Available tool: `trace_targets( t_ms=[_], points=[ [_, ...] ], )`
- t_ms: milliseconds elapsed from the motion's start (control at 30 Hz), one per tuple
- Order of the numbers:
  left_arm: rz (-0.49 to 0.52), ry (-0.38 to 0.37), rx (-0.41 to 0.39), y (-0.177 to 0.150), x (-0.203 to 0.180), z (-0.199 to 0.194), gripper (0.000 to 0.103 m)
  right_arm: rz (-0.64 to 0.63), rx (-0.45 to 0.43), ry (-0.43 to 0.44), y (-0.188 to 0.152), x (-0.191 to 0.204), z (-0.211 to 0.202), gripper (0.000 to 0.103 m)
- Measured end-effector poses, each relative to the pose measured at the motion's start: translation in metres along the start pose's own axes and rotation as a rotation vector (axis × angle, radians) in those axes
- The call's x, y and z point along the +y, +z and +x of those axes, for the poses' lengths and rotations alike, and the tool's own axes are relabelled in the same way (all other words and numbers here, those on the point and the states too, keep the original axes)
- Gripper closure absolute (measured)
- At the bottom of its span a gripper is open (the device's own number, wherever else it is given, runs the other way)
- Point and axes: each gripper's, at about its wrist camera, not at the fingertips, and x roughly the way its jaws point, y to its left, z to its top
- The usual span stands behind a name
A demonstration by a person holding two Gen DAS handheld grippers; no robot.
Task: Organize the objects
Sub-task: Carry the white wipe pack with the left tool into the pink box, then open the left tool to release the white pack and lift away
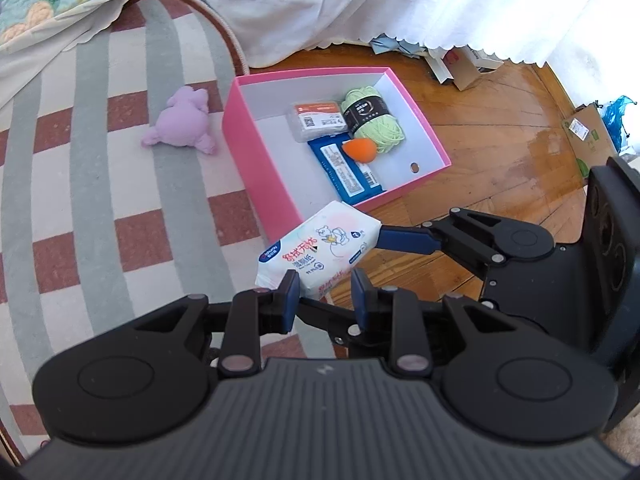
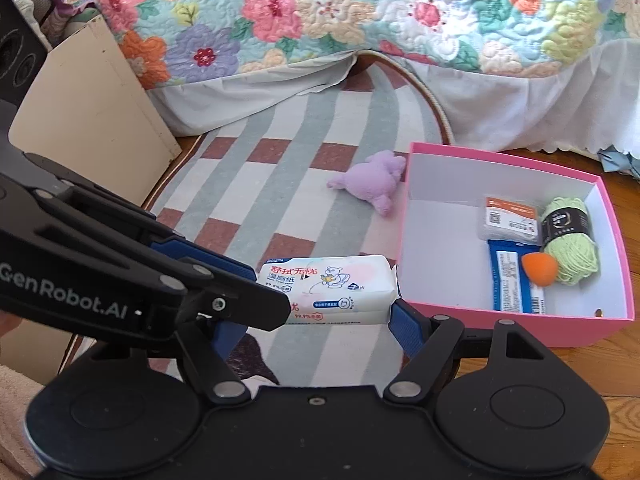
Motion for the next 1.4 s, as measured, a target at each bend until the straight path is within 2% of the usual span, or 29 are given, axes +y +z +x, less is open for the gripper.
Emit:
trace_targets(
  t_ms=[133, 300, 533, 833, 1100, 1233, 1333, 1400],
  points=[
    [0.033, 0.006, -0.024, 0.007, -0.011, 0.005, 0.077, -0.002, -0.040, -0.015, 0.001, -0.010, -0.004, 0.023],
    [0.029, -0.006, -0.030, 0.018, -0.013, 0.014, 0.077, 0.009, -0.066, -0.018, 0.003, -0.023, -0.003, 0.023],
    [0.052, -0.005, -0.025, 0.045, -0.021, 0.049, 0.077, 0.000, -0.095, -0.090, 0.009, -0.046, 0.010, 0.023],
    [0.040, 0.033, 0.036, 0.083, -0.022, 0.124, 0.077, 0.044, -0.052, -0.096, 0.018, -0.101, 0.052, 0.023],
    [0.008, 0.048, 0.101, 0.099, -0.009, 0.181, 0.077, 0.069, 0.001, -0.088, 0.016, -0.136, 0.094, 0.025],
    [-0.004, 0.088, 0.101, 0.105, -0.005, 0.200, 0.077, 0.091, 0.016, -0.076, 0.015, -0.148, 0.107, 0.031],
    [-0.011, 0.086, 0.097, 0.109, -0.003, 0.209, 0.077, 0.113, 0.028, -0.071, 0.015, -0.159, 0.118, 0.034],
    [0.012, 0.124, 0.079, 0.112, -0.006, 0.211, 0.077, 0.132, 0.029, -0.060, 0.015, -0.165, 0.122, 0.039]
  ],
)
